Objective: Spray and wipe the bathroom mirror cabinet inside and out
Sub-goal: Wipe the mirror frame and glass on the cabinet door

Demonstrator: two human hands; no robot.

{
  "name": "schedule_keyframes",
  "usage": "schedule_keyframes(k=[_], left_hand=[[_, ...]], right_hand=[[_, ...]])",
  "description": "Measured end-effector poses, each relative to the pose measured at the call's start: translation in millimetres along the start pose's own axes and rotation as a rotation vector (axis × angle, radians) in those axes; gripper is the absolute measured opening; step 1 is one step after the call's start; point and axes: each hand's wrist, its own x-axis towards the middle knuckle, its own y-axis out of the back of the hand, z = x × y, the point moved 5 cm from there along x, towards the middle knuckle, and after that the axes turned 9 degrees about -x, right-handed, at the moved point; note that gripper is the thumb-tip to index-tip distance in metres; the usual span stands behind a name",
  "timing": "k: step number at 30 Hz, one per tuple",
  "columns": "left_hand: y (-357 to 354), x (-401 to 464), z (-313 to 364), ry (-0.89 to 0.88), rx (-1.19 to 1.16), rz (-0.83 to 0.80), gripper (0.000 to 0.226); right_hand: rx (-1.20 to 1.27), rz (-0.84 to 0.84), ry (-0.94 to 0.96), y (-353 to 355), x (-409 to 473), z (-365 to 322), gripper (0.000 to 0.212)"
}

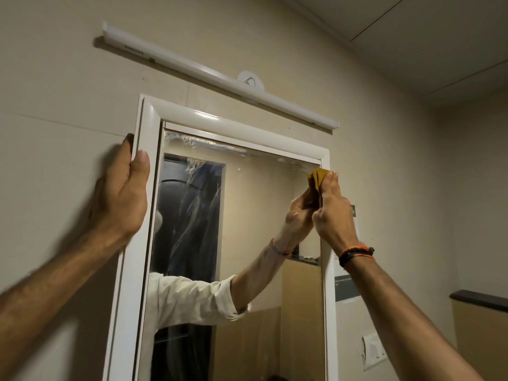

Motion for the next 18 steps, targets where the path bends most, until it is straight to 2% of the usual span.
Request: schedule_keyframes(k=[8,15,18], left_hand=[[-0.2,0.0,-0.9,0.02,0.015,0.016,0.046],[-0.2,-1.6,-0.1,0.029,0.01,0.017,0.045],[0.0,-2.4,1.8,0.029,0.016,0.024,0.044]], right_hand=[[-0.025,-0.04,0.016,-1.4,-5.1,5.7,0.085],[0.074,0.091,0.055,28.4,48.0,-20.1,0.062],[0.06,0.055,0.05,24.9,43.3,-17.7,0.065]])
